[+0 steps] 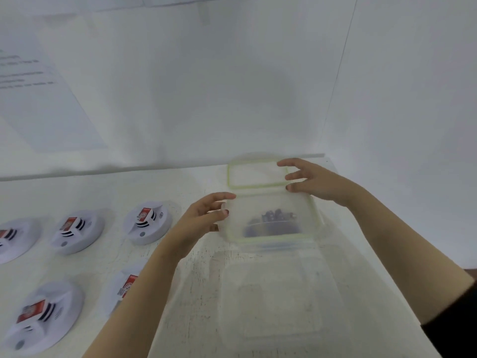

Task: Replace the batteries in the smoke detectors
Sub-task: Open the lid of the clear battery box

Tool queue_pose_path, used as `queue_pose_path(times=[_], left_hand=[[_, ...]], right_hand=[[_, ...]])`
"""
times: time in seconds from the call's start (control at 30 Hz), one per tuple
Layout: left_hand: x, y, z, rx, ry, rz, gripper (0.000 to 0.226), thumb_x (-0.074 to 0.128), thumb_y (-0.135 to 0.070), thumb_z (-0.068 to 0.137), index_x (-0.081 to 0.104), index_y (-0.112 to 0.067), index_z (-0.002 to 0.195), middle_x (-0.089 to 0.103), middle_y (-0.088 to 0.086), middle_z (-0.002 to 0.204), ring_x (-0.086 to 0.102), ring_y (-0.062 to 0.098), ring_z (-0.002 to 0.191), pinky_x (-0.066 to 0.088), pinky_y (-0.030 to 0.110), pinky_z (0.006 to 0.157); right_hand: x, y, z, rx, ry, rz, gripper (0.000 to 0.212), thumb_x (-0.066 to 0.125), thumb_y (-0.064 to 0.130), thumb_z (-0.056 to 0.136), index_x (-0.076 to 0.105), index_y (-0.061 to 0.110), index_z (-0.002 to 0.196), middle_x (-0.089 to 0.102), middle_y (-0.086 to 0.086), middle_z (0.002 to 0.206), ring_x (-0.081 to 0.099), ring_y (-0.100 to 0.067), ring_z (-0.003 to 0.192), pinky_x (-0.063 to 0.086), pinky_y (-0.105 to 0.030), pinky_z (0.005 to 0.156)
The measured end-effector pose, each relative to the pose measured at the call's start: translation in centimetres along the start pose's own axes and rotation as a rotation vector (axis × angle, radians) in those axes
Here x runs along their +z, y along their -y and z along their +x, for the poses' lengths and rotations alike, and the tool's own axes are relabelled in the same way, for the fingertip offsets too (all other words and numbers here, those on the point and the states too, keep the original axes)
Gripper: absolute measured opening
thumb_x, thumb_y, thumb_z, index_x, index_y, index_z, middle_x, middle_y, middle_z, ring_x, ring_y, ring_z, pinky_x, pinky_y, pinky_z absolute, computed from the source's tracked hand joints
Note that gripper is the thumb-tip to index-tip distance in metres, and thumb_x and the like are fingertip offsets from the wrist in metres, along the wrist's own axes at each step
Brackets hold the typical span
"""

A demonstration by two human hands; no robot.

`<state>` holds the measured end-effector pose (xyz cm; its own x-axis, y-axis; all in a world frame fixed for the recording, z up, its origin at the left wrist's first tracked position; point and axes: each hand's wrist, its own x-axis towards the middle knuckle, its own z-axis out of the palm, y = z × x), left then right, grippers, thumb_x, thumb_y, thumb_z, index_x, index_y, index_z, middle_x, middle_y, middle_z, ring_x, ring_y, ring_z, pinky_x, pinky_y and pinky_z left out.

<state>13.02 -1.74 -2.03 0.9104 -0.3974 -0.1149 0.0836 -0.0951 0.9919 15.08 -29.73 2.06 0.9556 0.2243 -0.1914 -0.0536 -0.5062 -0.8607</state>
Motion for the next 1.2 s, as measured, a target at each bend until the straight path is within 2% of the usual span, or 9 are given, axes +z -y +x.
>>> queue_pose_path(times=[0.1, 0.23, 0.37, 0.53, 0.63, 0.73, 0.87, 1.0, 1.2], left_hand=[[-0.6, 0.4, -0.7, 0.086, -0.088, 0.015, 0.048, 0.061, -0.01, 0.065, 0.068, -0.027, 0.11, 0.065, -0.003, 0.12, 0.064, 0.014, 0.1, 0.055, 0.03, 0.081], [-0.7, 0.7, -1.6, 0.257, -0.098, 0.364, 0.058, 0.063, 0.01, 0.072, 0.07, -0.037, 0.105, 0.055, -0.016, 0.133, 0.054, 0.001, 0.117, 0.048, 0.019, 0.092], [-0.1, 1.0, -1.6, 0.38, -0.132, 0.597, 0.05, 0.082, 0.002, 0.067, 0.072, -0.033, 0.102, 0.053, -0.02, 0.133, 0.051, -0.01, 0.114, 0.036, 0.002, 0.091], [-1.3, 0.0, -1.9, 0.241, -0.099, 0.366, 0.037, 0.082, -0.004, 0.068, 0.077, -0.03, 0.093, 0.063, -0.023, 0.122, 0.058, -0.002, 0.115, 0.045, 0.013, 0.095], [-1.6, -1.1, -2.2, 0.194, -0.072, 0.169, 0.028, 0.077, -0.002, 0.066, 0.077, -0.02, 0.089, 0.071, -0.01, 0.112, 0.064, 0.007, 0.111, 0.051, 0.021, 0.094], [-1.5, -2.3, -1.7, 0.243, -0.136, 0.043, 0.025, 0.072, -0.003, 0.066, 0.078, -0.016, 0.087, 0.075, -0.003, 0.102, 0.069, 0.01, 0.102, 0.054, 0.018, 0.081], [-1.6, -4.1, 0.5, 0.312, -0.353, -0.041, 0.018, 0.071, -0.01, 0.072, 0.076, -0.023, 0.084, 0.076, -0.005, 0.08, 0.071, 0.008, 0.076, 0.055, 0.018, 0.071], [-2.2, -5.2, 3.7, 0.287, -0.489, -0.008, 0.012, 0.066, -0.003, 0.086, 0.068, -0.014, 0.09, 0.074, -0.008, 0.071, 0.068, 0.007, 0.06, 0.055, 0.018, 0.064], [-3.2, -4.4, 8.4, 0.069, -0.56, -0.005, 0.012, 0.067, -0.002, 0.084, 0.068, -0.013, 0.081, 0.071, -0.004, 0.065, 0.063, 0.002, 0.05, 0.052, 0.015, 0.057]], right_hand=[[-0.3, -1.2, -1.9, -0.045, -0.085, -0.005, 0.038, 0.052, 0.021, 0.095, 0.047, 0.044, 0.124, 0.055, 0.005, 0.12, 0.054, -0.005, 0.106, 0.043, -0.025, 0.083], [-0.3, -3.8, -4.8, -0.097, -0.07, 0.009, 0.07, 0.041, -0.01, 0.085, 0.048, 0.049, 0.122, 0.053, 0.004, 0.128, 0.063, -0.015, 0.094, 0.051, -0.036, 0.09], [0.7, -5.0, -6.6, -0.218, -0.115, -0.245, 0.085, 0.067, 0.001, 0.078, 0.035, 0.065, 0.124, 0.043, 0.028, 0.134, 0.058, 0.002, 0.099, 0.045, -0.019, 0.09], [0.7, -4.9, -7.3, -0.289, -0.222, -0.251, 0.074, 0.073, 0.007, 0.079, 0.044, 0.061, 0.121, 0.046, 0.041, 0.126, 0.059, 0.005, 0.098, 0.041, -0.006, 0.091], [-0.4, -3.9, -7.4, -0.275, -0.211, -0.032, 0.055, 0.074, 0.002, 0.075, 0.064, 0.044, 0.11, 0.063, 0.028, 0.115, 0.062, 0.001, 0.104, 0.043, -0.008, 0.092], [-1.3, -2.3, -7.1, -0.251, -0.178, 0.053, 0.033, 0.073, 0.009, 0.074, 0.07, 0.028, 0.101, 0.07, 0.018, 0.105, 0.064, -0.001, 0.103, 0.046, -0.009, 0.088], [-2.2, 0.3, -5.3, -0.29, -0.301, 0.172, 0.031, 0.071, 0.034, 0.067, 0.07, 0.026, 0.097, 0.075, 0.006, 0.089, 0.07, -0.008, 0.082, 0.052, -0.016, 0.082], [-2.7, 1.3, -1.0, -0.263, -0.508, 0.309, 0.007, 0.069, 0.021, 0.083, 0.068, 0.018, 0.089, 0.073, 0.004, 0.068, 0.06, -0.009, 0.051, 0.05, -0.019, 0.057], [-2.2, 0.3, 4.5, -0.013, -0.529, 0.373, 0.011, 0.065, 0.015, 0.088, 0.058, 0.01, 0.092, 0.069, -0.004, 0.075, 0.056, -0.004, 0.044, 0.044, -0.017, 0.051]])
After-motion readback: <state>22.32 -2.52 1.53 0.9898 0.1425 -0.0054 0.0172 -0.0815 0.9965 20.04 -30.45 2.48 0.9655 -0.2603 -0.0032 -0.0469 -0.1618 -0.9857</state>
